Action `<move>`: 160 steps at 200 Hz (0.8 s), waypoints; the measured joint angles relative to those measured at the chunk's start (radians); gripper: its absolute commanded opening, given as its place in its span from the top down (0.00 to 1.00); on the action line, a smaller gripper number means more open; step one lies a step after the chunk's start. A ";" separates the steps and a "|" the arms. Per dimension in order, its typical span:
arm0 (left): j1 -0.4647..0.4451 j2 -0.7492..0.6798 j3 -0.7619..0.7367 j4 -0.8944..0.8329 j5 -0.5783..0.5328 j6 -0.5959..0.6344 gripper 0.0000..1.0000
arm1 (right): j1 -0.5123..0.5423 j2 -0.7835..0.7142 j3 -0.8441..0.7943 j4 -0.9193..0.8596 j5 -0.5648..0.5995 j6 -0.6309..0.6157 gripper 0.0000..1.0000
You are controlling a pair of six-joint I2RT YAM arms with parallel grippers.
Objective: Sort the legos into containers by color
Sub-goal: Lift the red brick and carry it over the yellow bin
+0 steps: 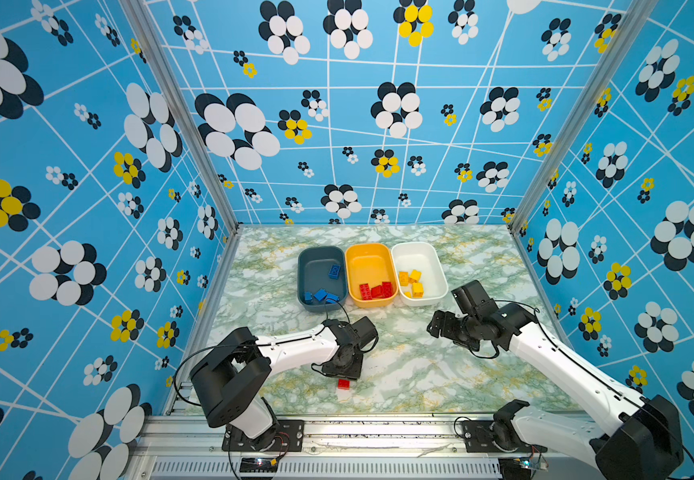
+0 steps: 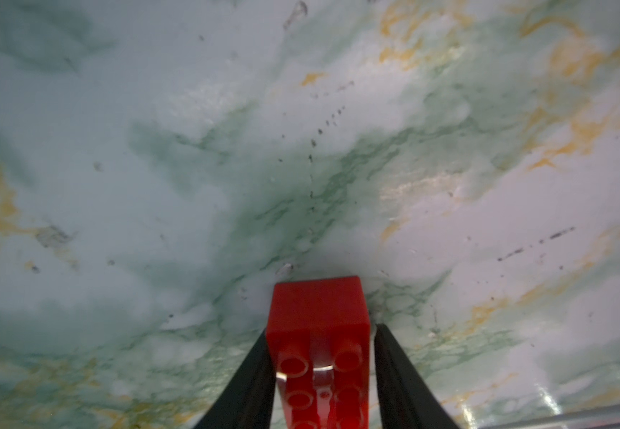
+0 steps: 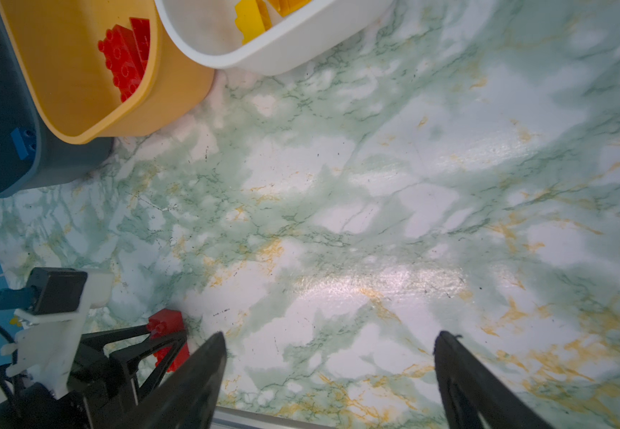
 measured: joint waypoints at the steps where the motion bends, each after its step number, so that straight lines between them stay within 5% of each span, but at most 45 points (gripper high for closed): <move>1: 0.000 0.000 0.000 -0.001 -0.001 -0.002 0.64 | 0.000 0.000 0.000 0.000 0.000 0.000 0.11; 108: -0.001 0.001 0.233 -0.090 -0.055 0.039 0.70 | 0.000 0.001 0.000 0.001 -0.003 -0.007 0.11; 160: 0.084 0.085 0.428 -0.080 -0.061 0.092 0.71 | 0.000 -0.004 0.000 0.004 -0.003 -0.007 0.11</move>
